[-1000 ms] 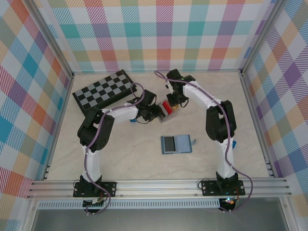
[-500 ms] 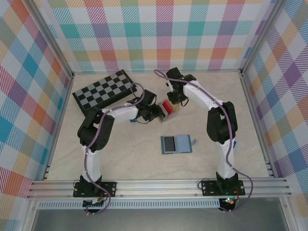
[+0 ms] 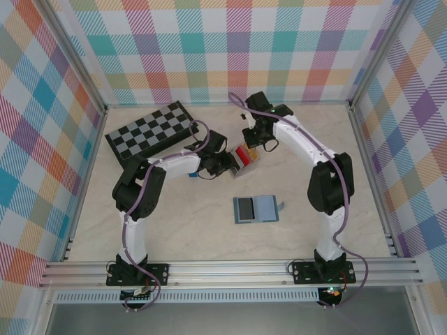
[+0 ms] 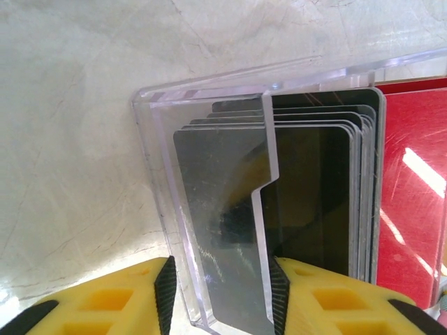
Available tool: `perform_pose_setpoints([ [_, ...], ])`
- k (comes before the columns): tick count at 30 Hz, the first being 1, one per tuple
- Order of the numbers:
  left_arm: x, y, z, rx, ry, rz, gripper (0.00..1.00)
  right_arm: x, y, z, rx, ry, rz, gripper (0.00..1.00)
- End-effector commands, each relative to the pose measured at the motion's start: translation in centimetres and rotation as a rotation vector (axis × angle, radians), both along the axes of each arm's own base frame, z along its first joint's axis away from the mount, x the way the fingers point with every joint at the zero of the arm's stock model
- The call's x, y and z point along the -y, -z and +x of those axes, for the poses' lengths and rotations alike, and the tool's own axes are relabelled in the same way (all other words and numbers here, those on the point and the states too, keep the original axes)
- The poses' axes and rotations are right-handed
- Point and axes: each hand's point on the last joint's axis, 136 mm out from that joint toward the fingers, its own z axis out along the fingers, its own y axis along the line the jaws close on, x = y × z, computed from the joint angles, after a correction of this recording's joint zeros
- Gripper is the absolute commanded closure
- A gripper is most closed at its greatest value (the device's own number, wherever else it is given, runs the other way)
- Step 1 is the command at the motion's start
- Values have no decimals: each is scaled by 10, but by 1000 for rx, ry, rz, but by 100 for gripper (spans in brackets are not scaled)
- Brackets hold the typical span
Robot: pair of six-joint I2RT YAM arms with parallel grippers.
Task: Put the credit cards into the card holder
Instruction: Pick up the credit card from the storage box, then insert the credit card into the card slot.
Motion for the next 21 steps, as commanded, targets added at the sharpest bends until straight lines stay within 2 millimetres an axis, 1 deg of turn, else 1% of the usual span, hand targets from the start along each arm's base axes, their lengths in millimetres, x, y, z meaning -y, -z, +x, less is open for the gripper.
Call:
perform_pose_setpoints([
  [1,-17,-4,-15,-38,3,51,55,-8,-41,-22,-3,27,207,93],
  [5,-12,-36,-12,24,19,-5,48,1,-52,-40,-32,103,360,94],
  [7,-6,-59,-10,79,31,-60,44,6,-57,-50,-42,149,460,93],
  [8,-4,-67,-11,95,36,-84,42,8,-61,-53,-38,167,509,93],
  [11,5,-90,-19,131,56,-200,38,11,-61,-70,-66,226,647,92],
  [15,23,-111,-36,123,70,-430,36,14,-58,-86,-98,288,771,91],
  [18,37,-124,-45,122,88,-595,34,11,-55,-93,-132,320,851,91],
  [21,51,-132,-51,111,134,-677,33,6,-52,-96,-168,333,917,90],
])
